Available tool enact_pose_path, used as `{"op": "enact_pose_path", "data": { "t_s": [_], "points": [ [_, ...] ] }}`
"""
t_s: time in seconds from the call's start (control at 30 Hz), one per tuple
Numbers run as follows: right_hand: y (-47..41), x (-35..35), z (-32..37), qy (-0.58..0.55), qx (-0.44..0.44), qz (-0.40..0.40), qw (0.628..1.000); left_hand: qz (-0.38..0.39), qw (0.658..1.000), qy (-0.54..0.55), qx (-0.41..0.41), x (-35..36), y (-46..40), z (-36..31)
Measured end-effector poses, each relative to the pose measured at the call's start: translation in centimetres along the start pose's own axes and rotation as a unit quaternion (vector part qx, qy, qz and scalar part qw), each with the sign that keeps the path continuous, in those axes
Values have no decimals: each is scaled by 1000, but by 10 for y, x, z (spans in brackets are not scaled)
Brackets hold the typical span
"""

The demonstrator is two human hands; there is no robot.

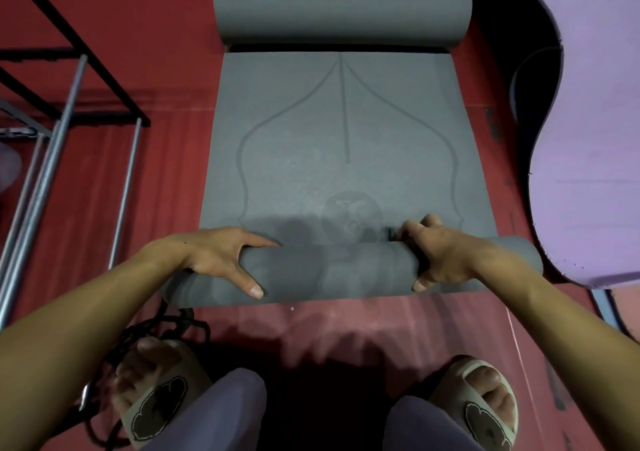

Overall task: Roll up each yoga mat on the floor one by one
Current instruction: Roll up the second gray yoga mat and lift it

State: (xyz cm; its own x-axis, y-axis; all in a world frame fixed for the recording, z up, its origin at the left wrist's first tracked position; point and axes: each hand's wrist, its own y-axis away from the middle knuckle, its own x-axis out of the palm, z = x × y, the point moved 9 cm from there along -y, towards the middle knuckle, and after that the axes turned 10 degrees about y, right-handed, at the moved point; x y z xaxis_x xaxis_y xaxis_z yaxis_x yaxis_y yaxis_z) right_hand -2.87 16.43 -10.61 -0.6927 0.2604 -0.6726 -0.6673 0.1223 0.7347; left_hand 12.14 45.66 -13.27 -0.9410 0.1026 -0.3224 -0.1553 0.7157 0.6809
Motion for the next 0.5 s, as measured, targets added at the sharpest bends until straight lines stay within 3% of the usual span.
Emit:
{"op": "enact_pose_path", "data": {
  "t_s": [0.13,0.4,0.5],
  "points": [
    [-2,-2,-4,-27,4,-12,1000,-62,995,-74,7,-13,2,-1],
    [-5,-39,-19,9,31,-129,991,-208,975,-58,53,-57,9,0],
    [-7,-44,-17,6,35,-128,991,-202,975,-37,78,-60,5,-4]
  ]
}}
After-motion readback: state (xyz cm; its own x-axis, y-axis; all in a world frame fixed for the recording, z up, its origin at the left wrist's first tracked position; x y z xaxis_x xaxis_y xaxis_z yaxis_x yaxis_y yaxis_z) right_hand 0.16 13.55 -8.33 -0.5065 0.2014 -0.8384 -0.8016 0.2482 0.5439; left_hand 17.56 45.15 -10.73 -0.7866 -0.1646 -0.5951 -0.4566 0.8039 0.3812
